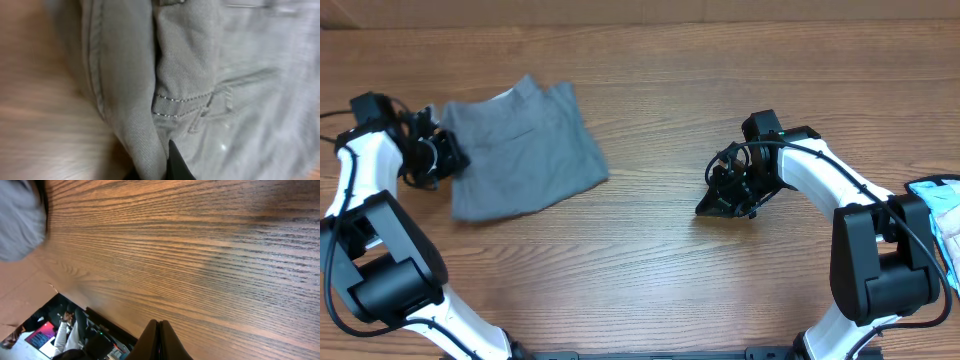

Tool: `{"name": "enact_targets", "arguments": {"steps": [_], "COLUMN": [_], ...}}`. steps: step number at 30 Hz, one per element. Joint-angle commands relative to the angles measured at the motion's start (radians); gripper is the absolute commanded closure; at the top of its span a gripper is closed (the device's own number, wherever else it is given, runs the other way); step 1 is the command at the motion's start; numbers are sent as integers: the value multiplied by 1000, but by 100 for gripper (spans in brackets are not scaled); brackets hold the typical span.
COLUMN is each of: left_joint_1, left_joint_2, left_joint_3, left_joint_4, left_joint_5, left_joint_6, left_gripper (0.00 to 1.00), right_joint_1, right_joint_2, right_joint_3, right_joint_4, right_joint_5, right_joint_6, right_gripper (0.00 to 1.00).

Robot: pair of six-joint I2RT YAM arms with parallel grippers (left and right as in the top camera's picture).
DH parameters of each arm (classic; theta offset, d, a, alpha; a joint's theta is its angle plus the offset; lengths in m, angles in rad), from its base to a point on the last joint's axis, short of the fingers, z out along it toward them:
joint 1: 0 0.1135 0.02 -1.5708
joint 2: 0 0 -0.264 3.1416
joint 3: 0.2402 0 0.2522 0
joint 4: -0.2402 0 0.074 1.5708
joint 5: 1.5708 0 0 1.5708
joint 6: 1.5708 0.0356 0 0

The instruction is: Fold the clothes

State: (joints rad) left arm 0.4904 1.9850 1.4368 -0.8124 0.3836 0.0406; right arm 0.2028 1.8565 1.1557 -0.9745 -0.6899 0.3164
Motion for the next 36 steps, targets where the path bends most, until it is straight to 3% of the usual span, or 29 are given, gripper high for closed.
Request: {"name": "enact_targets", "arguments": {"steps": [1,7,12,13,15,17,21,25,30,36], "left_joint_1": [70,191,209,209,210,210,210,201,132,3], "left_joint_2": [11,5,4,3,-2,-13,-47,-96,-143,-137], "left_joint_3": [3,3,4,5,15,50,166,275,295,160], "left_joint_4": [-3,6,19,19,14,-11,-103,-190,-301,-354], "left_joint_5": [-160,-136,-102,-103,-104,-119,-151,-123,-85,-107], "left_joint_6": [-95,-127,-123,-123,-123,-123,-124,-128,-135,-247], "left_gripper": [96,96,92,80,39,33,34,43,92,96], "right_joint_1": [-1,-1,-1,-1,-1,-1,-1,-1,-1,-1], "right_joint_2": [-5,-5,-5,-5,-5,-5,-5,-5,-5,-5], "right_joint_3": [26,26,26,26,26,26,26,26,26,26], "right_joint_4": [-1,-1,0,-1,-5,-11,-23,-27,-26,-27], "right_joint_5": [9,10,19,19,19,19,19,23,23,27], "right_joint_6": [-11,-11,-11,-11,-11,-11,-32,-33,-33,-33], "right_gripper": [96,95,95,95,95,95,95,95,95,94]}}
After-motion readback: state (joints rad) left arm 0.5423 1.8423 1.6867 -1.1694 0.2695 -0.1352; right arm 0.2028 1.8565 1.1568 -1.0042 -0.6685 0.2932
